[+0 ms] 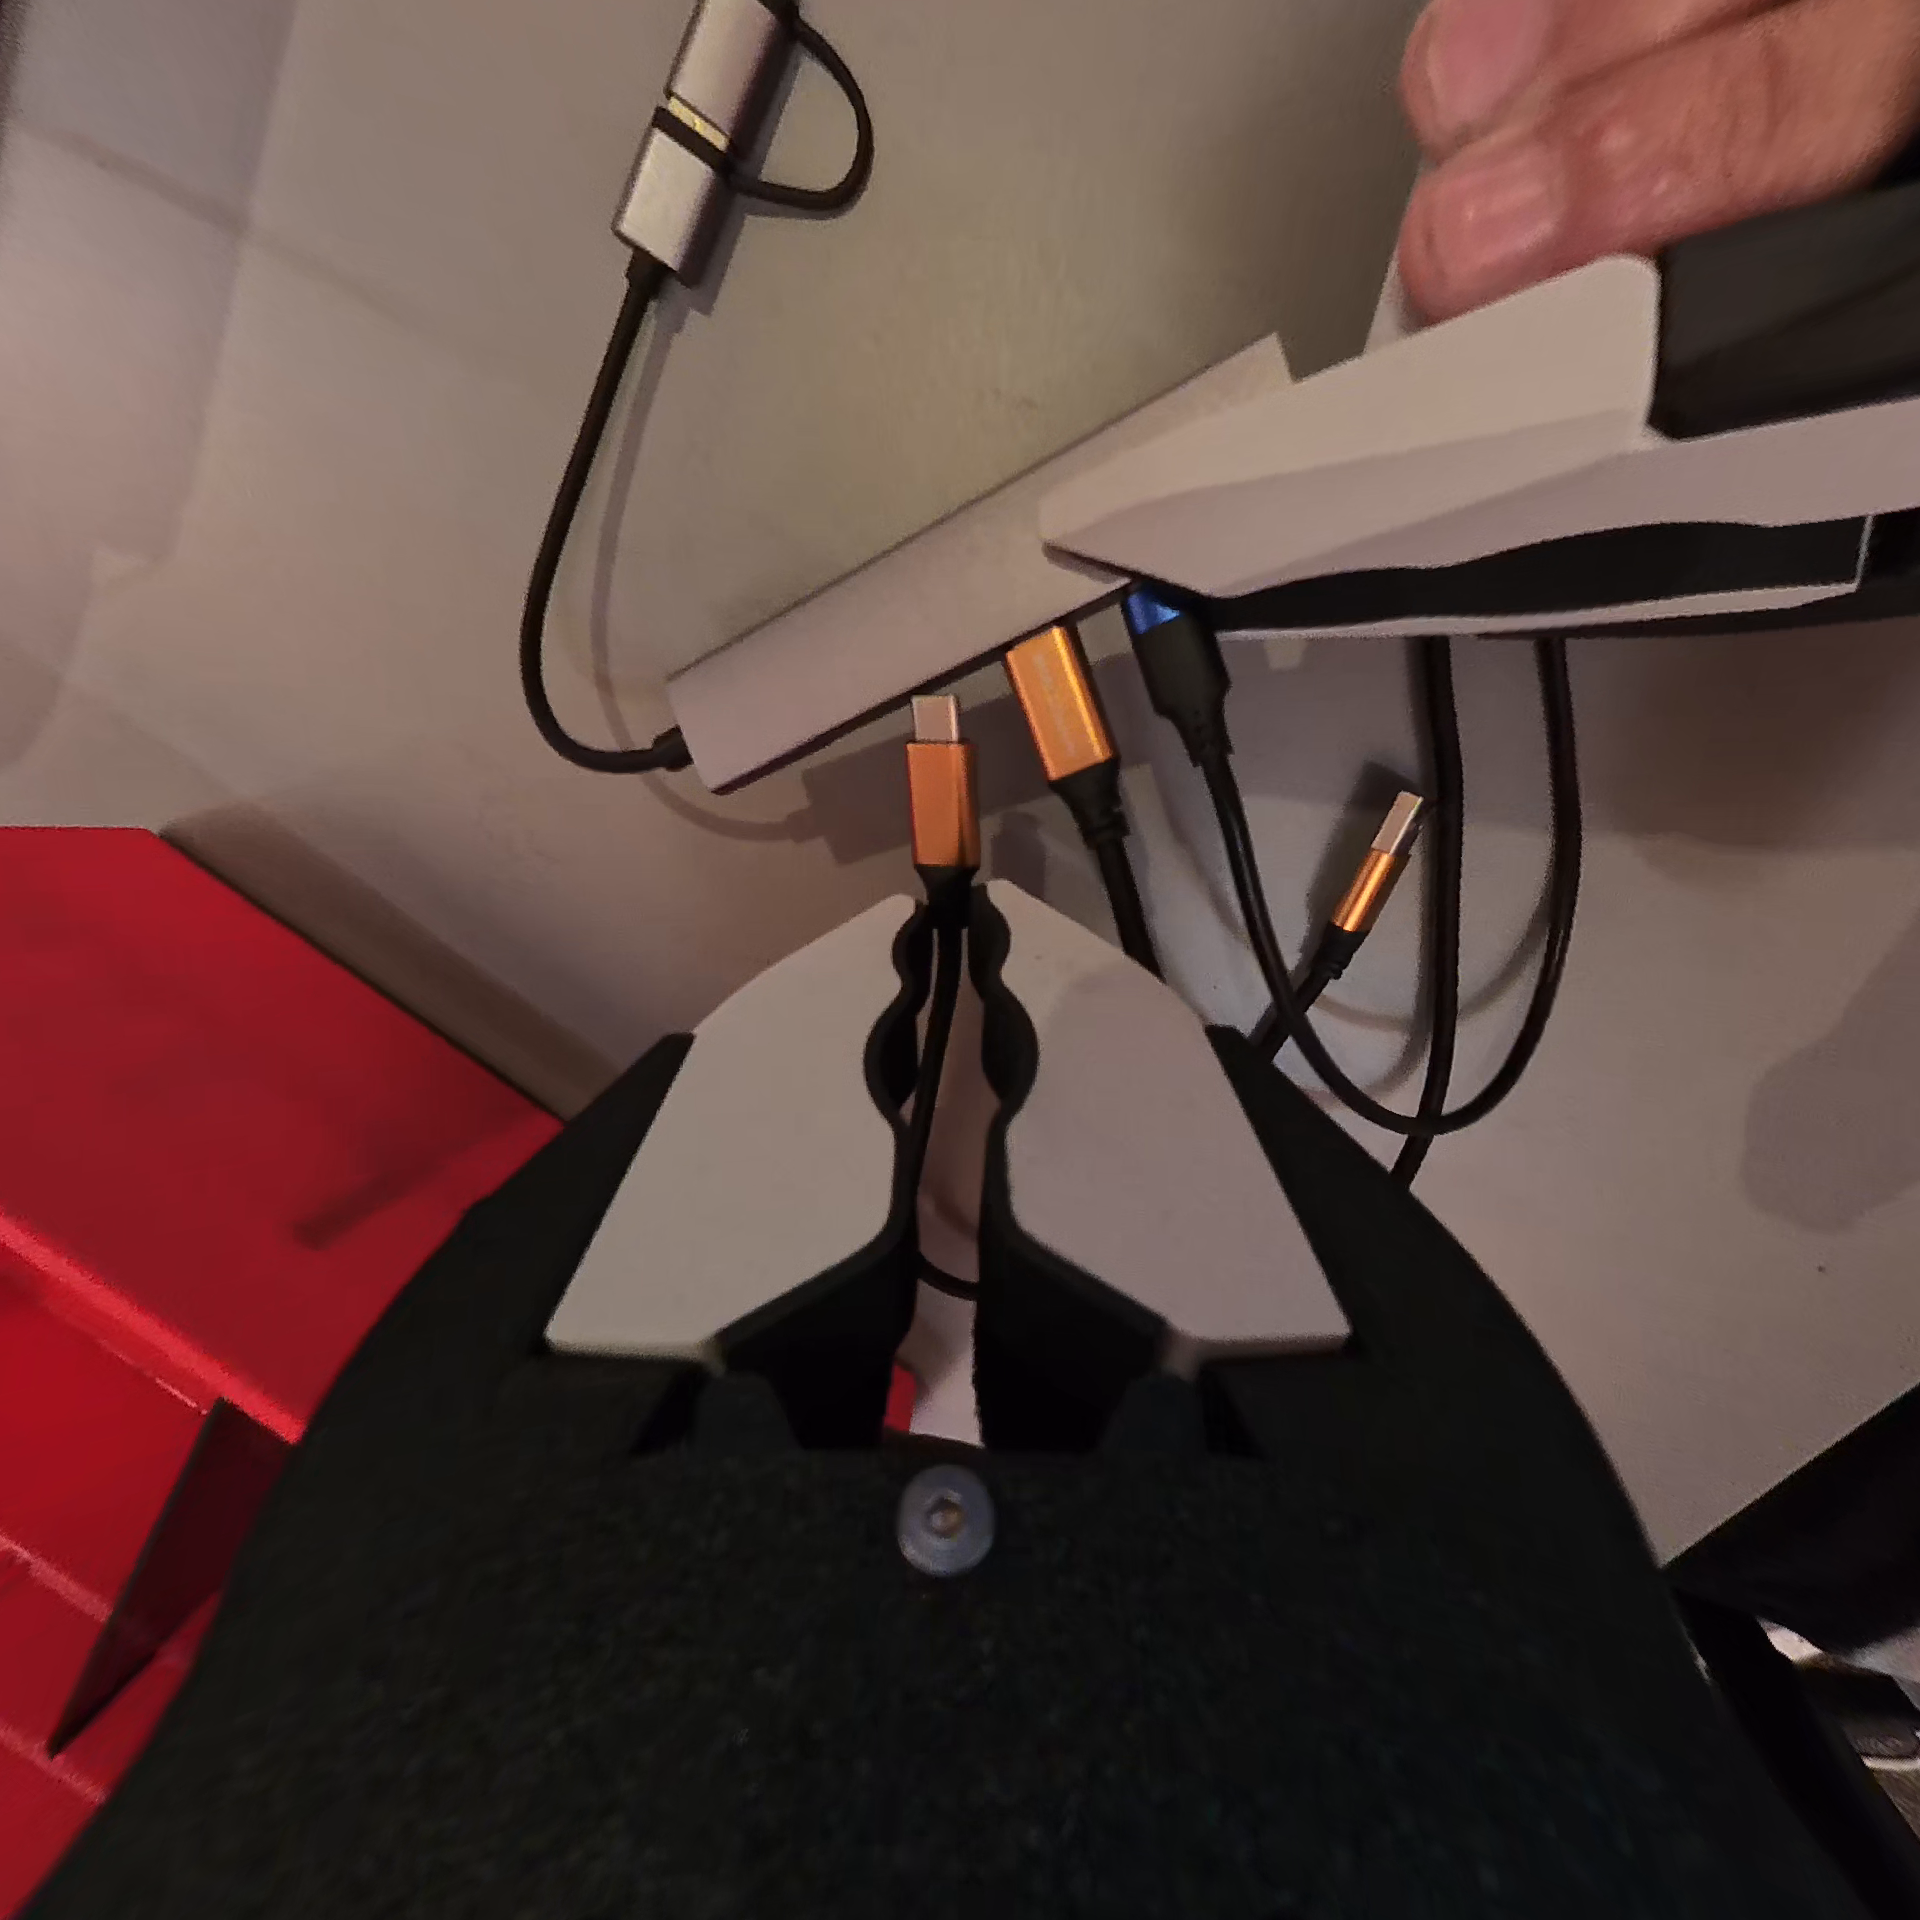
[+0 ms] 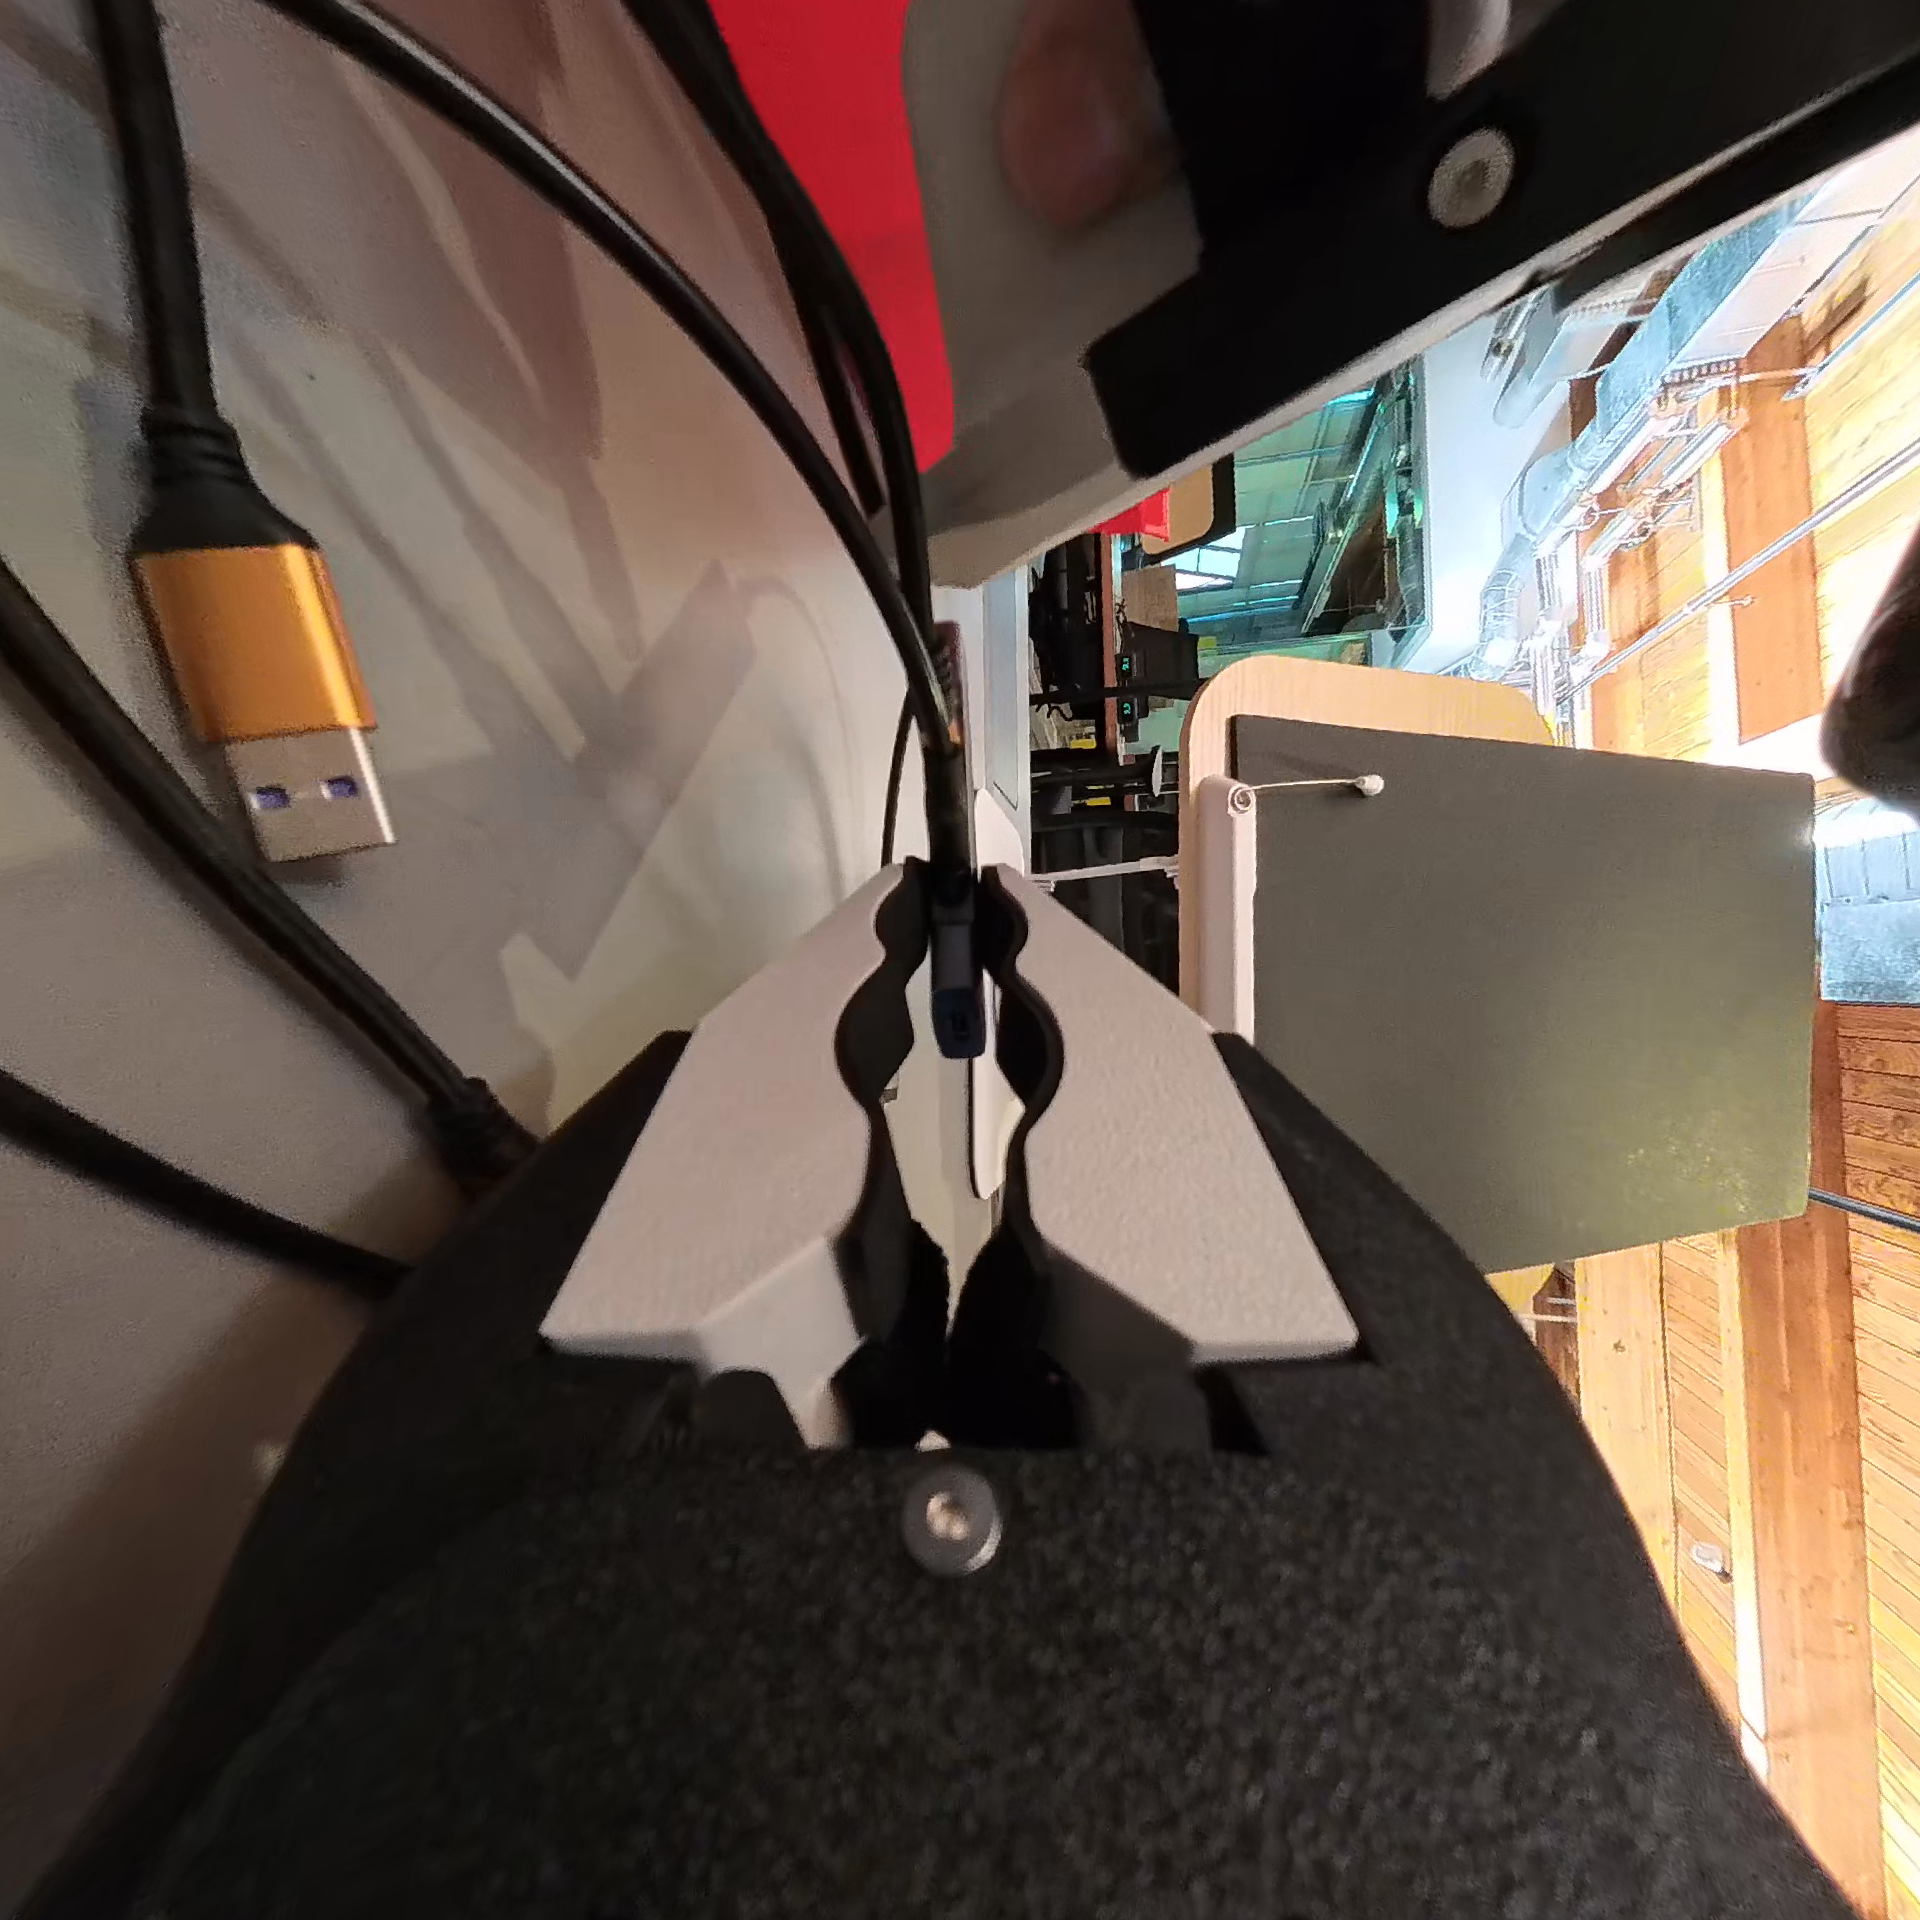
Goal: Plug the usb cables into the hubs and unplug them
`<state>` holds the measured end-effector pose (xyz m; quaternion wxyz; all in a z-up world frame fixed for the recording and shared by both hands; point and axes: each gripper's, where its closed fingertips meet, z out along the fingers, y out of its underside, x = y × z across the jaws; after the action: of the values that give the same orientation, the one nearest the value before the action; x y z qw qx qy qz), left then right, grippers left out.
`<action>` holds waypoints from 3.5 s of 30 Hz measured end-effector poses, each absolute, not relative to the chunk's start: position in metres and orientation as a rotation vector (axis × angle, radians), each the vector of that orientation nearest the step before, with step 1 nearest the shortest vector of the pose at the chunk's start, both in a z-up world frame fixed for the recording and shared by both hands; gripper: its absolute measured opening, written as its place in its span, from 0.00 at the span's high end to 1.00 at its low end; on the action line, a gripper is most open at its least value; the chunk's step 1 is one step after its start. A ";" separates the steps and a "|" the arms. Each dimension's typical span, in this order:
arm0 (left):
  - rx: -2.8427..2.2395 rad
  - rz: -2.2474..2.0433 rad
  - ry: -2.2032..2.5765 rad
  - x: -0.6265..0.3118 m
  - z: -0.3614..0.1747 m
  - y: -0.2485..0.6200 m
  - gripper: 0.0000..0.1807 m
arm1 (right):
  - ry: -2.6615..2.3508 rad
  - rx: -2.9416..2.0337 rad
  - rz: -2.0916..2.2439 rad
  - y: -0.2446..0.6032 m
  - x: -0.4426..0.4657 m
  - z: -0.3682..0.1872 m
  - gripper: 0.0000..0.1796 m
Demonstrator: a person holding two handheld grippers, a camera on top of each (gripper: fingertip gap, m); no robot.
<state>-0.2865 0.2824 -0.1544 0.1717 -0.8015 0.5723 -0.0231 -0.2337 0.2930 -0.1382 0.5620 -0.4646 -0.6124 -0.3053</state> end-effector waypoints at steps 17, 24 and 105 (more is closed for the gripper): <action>-2.354 -0.075 1.613 -0.286 -0.162 0.281 0.97 | -1.500 -1.017 -0.838 0.293 -0.238 -0.143 0.96; -2.381 -0.010 1.630 -0.288 -0.167 0.281 0.97 | -1.519 -1.005 -0.858 0.291 -0.240 -0.146 0.96; -1.306 -1.175 1.094 -0.246 -0.035 0.219 0.95 | -0.936 -1.319 1.268 0.228 -0.242 -0.043 0.93</action>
<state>-0.2462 0.2191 -0.0354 0.5110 -0.5425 0.4544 -0.4880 -0.2417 0.2275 -0.0430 0.5168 -0.5494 -0.3899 0.5283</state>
